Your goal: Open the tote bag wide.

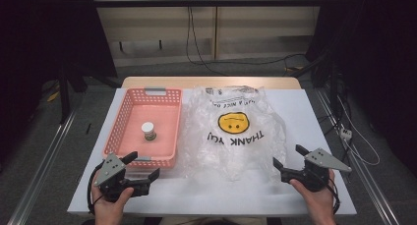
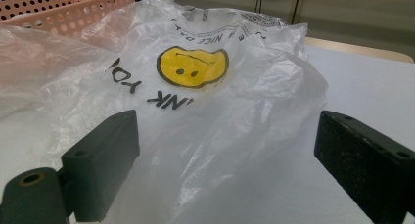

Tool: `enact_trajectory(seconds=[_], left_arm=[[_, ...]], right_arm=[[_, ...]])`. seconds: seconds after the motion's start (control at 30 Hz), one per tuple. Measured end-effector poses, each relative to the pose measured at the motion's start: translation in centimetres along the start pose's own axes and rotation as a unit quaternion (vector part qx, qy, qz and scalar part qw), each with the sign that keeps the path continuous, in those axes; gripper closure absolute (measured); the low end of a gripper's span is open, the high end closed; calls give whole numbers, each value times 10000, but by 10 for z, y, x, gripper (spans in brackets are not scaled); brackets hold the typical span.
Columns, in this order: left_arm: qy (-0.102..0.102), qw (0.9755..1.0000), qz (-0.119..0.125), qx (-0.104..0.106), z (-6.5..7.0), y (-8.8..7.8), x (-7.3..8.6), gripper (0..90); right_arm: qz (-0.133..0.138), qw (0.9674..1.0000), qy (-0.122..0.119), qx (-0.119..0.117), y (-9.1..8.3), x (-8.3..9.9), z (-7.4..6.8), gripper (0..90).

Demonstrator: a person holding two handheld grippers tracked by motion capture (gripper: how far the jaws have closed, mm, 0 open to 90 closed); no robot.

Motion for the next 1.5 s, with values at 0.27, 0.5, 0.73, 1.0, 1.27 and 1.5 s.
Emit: enact_trajectory(seconds=[0.27,0.5,0.73,1.0,1.27,1.5], left_arm=[[7,10000,-26,-18,0,1,0,58],[16,10000,-56,-18,0,0,1,57],[25,10000,-74,-26,-1,0,1,57],[26,10000,-68,-17,-1,-1,2,57],[2,10000,-53,11,1,-1,2,57],[50,9999,-93,17,0,-1,2,57]], right_arm=[[-13,10000,33,-56,0,0,0,96],[-14,10000,51,-85,0,0,1,94],[-14,9999,38,-147,0,-5,-1,96],[85,9995,-156,-254,-1,-21,-10,96],[11,9974,-431,-585,4,-36,-31,95],[-315,9914,-769,-1012,24,-47,-61,113]])
Point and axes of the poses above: each handheld gripper's, and its own axes: y roughly forward along the jaws, x roughly out of its underside, z roughly to its right, the point moved 4 cm from there along y, roughly forward along the jaws, and after that the axes turned 6 degrees about -y, right-handed, at the moved point
